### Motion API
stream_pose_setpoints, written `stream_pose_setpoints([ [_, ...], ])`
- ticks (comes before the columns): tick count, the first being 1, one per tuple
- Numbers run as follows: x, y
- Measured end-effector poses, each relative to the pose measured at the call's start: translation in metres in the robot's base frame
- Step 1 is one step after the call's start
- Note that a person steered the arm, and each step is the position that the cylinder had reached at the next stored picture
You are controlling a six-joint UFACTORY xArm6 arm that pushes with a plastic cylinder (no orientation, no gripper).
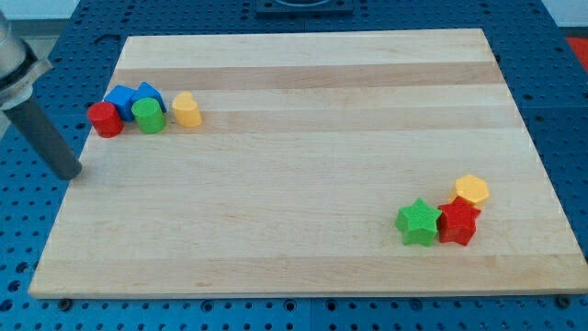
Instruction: Push the red circleyellow heart to the center of the board
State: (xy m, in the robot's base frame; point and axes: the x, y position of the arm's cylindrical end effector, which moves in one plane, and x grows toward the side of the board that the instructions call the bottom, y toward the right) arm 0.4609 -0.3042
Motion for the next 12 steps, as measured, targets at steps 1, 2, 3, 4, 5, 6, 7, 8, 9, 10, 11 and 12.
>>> stream_pose_setpoints([
  [1, -0.007, -0.001],
  [2, -0.018, -0.001],
  [3, -0.058, -0.001],
  [4, -0.091, 0.002],
  [5, -0.107, 0.051],
  [6, -0.114, 0.108],
  [7, -0.113, 0.130],
  [8, -0.105, 0.138],
  [9, -0.078, 0.164],
  [10, -0.070, 0.204],
  [11, -0.062, 0.253],
  [12, -0.052, 0.283],
])
